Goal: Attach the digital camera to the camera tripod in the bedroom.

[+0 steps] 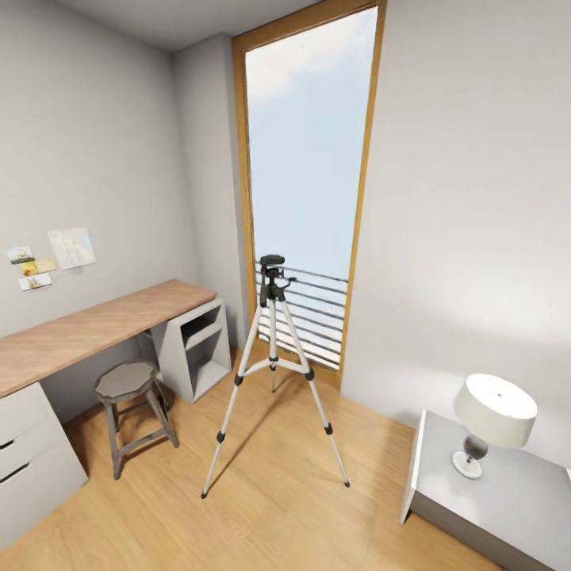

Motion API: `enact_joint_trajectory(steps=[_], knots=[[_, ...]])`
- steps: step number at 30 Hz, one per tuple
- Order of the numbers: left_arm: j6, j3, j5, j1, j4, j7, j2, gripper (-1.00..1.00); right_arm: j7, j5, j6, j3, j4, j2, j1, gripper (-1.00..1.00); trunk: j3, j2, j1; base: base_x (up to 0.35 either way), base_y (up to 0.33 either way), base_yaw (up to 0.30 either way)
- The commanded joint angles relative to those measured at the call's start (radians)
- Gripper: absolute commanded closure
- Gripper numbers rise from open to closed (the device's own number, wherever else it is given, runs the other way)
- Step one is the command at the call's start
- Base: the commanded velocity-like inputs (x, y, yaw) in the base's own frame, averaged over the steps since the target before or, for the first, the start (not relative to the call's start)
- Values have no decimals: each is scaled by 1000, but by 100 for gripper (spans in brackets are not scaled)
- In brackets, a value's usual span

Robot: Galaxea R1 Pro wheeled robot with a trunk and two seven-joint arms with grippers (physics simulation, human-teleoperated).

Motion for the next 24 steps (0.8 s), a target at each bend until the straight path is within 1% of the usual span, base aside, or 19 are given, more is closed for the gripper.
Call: enact_joint_trajectory(steps=[1,7,24], knots=[[1,-9,6,0,0,1,0,100,2,9,-3,-9,3,-1,-1,-100,0,-1,1,302,0,0],[1,-9,6,0,0,1,0,100,1,9,-4,-9,3,0,-1,-100,0,-1,1,270,0,0],[1,-9,8,0,0,1,1,100,0,9,-9,-9,3,-1,-1,-100,0,-1,1,47,0,0]])
